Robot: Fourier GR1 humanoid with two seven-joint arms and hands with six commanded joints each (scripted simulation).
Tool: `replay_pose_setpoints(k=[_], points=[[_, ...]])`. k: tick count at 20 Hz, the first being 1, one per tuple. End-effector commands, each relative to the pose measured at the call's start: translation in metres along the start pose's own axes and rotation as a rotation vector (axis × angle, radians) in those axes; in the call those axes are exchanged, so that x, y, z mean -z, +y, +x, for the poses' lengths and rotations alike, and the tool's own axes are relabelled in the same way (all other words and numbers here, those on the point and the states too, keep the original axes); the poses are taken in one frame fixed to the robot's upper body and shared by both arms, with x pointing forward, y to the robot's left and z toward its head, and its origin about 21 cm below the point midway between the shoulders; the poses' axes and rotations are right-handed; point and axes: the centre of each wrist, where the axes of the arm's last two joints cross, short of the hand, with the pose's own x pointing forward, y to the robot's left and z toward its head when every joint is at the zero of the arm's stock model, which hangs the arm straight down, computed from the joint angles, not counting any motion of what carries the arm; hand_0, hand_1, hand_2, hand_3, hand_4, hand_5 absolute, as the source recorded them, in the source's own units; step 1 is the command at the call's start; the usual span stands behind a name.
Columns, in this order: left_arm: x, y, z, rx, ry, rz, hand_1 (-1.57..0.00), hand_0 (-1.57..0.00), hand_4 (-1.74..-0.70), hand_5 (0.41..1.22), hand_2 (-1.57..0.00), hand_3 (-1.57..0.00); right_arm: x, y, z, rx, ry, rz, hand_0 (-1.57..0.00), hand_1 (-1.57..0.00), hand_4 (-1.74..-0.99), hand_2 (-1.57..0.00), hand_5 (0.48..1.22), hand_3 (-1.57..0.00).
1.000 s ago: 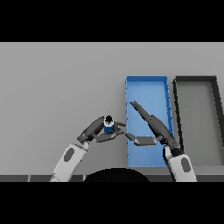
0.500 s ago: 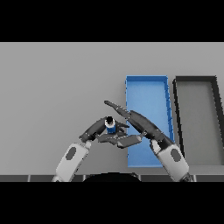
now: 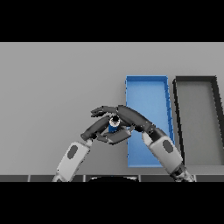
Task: Pick up the blue pipe and place it into the blue bin.
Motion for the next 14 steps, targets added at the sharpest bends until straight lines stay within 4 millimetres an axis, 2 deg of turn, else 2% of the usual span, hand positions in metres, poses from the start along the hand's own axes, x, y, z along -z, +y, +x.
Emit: replay_pose_setpoints(k=[1,2,4,5,6,7,8,9,11,14], points=[[0.001,-0.002,0.0,0.005,0.012,0.0,-1.57,-1.57,-1.59,1.221,-1.57,-1.57,0.001,0.001,-0.002,0.005,-0.009,0.006,-0.7,-0.7,-1.406,-0.74,0.5,-0.6],[-0.001,-0.001,0.002,0.016,0.016,0.002,-1.57,-1.57,-1.62,1.221,-1.57,-1.57,-0.001,0.003,-0.004,0.008,-0.027,0.006,-0.88,-0.88,-1.467,-0.91,0.518,-0.76],[0.002,-0.002,0.001,0.005,-0.005,0.006,-1.57,-1.57,-1.66,1.221,-1.57,-1.51,0.004,0.005,-0.003,0.038,-0.044,0.006,-1.13,-1.13,-1.551,-1.15,0.596,-0.95],[-0.002,-0.002,0.0,-0.031,-0.03,0.004,-1.57,-1.57,-1.68,1.221,-1.57,-1.52,0.005,0.007,-0.004,0.057,-0.048,0.007,-1.22,-1.22,-1.581,-1.23,0.65,-1.02],[-0.002,-0.003,-0.002,-0.05,-0.039,0.006,-1.57,-1.57,-1.69,1.221,-1.57,-1.53,0.007,0.007,-0.006,0.068,-0.048,0.015,-1.29,-1.29,-1.606,-1.3,0.765,-1.1],[-0.001,-0.003,-0.002,-0.057,-0.061,0.001,-1.57,-1.57,-1.7,1.221,-1.57,-1.5,0.008,0.011,-0.004,0.073,-0.07,0.019,-1.34,-1.34,-1.628,-1.35,0.856,-1.19],[0.001,-0.004,-0.002,-0.062,-0.053,0.003,-1.57,-1.57,-1.71,1.221,-1.57,-1.49,0.007,0.007,-0.005,0.058,-0.063,0.012,-1.39,-1.39,-1.648,-1.4,0.929,-1.25],[0.002,-0.004,-0.004,-0.069,-0.051,-0.006,-1.57,-1.57,-1.71,1.221,-1.57,-1.46,0.006,0.012,-0.007,0.049,-0.061,0.018,-1.43,-1.43,-1.665,-1.43,0.987,-1.3],[0.003,-0.006,0.0,-0.068,-0.042,-0.005,-1.57,-1.57,-1.72,1.221,-1.57,-1.44,0.007,0.014,-0.008,0.041,-0.088,0.013,-1.48,-1.48,-1.692,-1.48,1.071,-1.4],[0.001,-0.004,0.002,-0.051,-0.048,0.002,-1.57,-1.57,-1.73,1.221,-1.57,-1.43,0.008,0.019,-0.006,0.062,-0.103,0.008,-1.52,-1.52,-1.716,-1.53,1.144,-1.48]])
